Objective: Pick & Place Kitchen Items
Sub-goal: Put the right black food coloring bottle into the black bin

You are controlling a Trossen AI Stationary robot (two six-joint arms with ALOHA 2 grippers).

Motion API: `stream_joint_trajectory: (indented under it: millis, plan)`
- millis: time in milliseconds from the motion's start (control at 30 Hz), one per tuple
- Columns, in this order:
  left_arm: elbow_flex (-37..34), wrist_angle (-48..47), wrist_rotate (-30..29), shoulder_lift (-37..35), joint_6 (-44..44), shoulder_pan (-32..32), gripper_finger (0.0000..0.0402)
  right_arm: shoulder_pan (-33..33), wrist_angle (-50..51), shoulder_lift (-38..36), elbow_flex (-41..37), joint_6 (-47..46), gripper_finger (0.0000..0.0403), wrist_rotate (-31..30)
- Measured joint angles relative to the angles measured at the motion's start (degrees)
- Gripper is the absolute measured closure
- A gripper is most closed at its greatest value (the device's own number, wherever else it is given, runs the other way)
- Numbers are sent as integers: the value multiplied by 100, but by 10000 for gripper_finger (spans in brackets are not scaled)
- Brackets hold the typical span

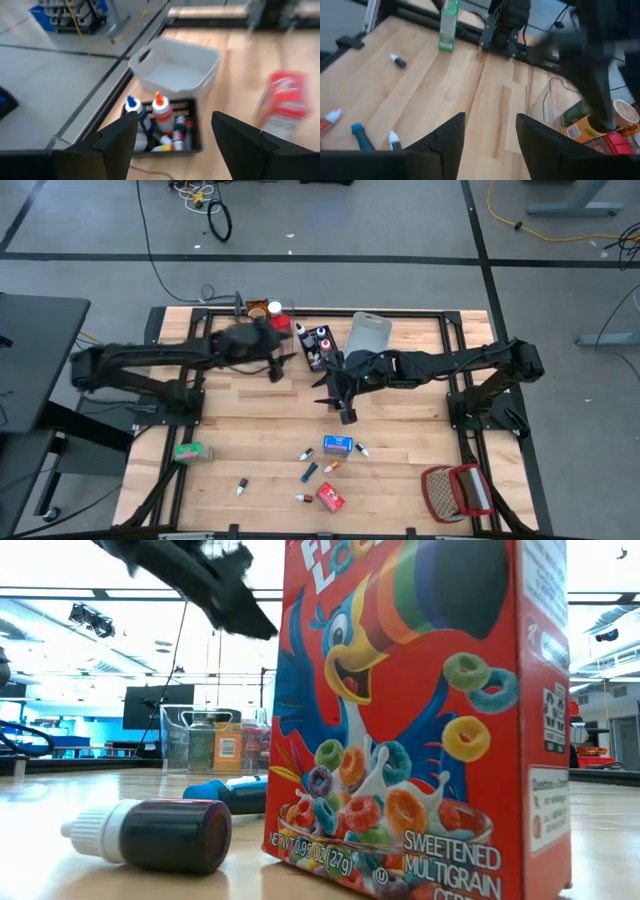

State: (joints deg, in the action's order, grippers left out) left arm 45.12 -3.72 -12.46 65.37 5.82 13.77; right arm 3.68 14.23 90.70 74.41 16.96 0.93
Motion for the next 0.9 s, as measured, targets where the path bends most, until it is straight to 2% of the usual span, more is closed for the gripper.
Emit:
stream_joint_trajectory:
  millis: [267,400,600,767,900]
  plan:
    - [-1,-1578,128,-1708,-445,-834,138,0,-320,0,0,-148,215,-2]
    - [-286,-1730,126,-2183,-695,-1351,138,0,-320,0,0,-148,215,-2]
    - [-705,-1760,-447,-2372,-618,-1791,138,0,-483,0,0,186,215,-170]
    - [-784,-1837,-729,-2370,-597,-1828,138,1,-1217,0,0,745,215,-755]
    - [-791,-1918,-767,-2366,-528,-1828,138,-3,-1971,0,0,927,215,-944]
